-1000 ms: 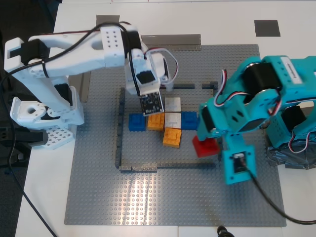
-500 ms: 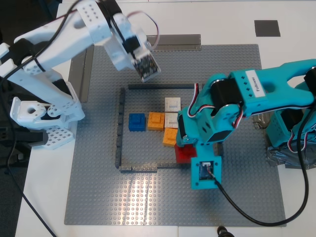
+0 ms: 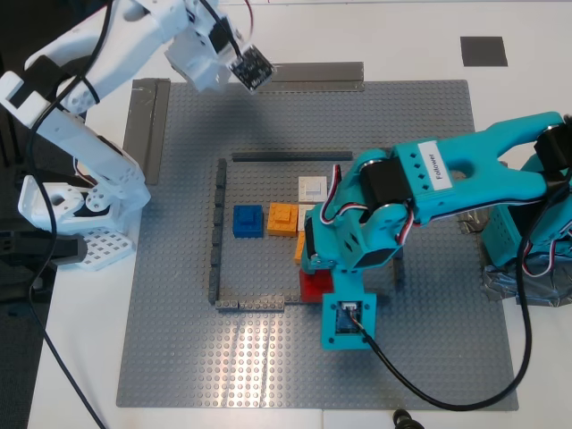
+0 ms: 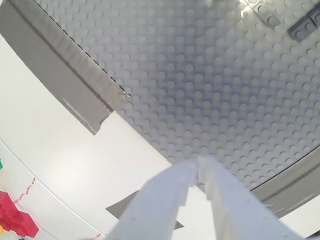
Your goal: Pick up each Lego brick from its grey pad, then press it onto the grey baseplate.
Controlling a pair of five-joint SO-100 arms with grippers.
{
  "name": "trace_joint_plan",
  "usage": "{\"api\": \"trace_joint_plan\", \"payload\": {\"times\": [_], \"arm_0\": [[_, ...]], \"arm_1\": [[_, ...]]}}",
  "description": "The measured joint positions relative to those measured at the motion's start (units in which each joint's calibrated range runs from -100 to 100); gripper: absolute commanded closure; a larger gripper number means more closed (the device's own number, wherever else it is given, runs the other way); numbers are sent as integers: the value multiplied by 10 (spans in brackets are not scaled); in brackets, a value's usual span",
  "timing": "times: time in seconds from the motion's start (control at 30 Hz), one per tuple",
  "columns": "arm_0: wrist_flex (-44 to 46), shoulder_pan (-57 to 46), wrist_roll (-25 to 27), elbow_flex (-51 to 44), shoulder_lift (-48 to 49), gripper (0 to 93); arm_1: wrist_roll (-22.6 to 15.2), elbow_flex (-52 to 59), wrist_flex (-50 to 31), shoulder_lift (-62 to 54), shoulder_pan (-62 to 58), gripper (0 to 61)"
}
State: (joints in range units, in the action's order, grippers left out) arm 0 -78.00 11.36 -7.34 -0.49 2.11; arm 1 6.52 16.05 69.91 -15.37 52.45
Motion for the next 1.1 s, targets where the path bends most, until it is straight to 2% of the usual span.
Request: {"api": "trace_joint_plan", "payload": {"times": [0.13, 0.3, 0.57, 1.1], "arm_0": [[14, -13, -2, 0, -34, 927], [30, -14, -2, 0, -51, 927], [43, -21, -2, 0, -63, 927], [54, -21, -2, 0, -63, 927]], "arm_1": [[2, -20, -1, 40, 18, 613], [15, -97, 47, 87, 41, 613], [15, -151, 87, 93, 64, 613], [24, -130, 103, 62, 65, 613]]}}
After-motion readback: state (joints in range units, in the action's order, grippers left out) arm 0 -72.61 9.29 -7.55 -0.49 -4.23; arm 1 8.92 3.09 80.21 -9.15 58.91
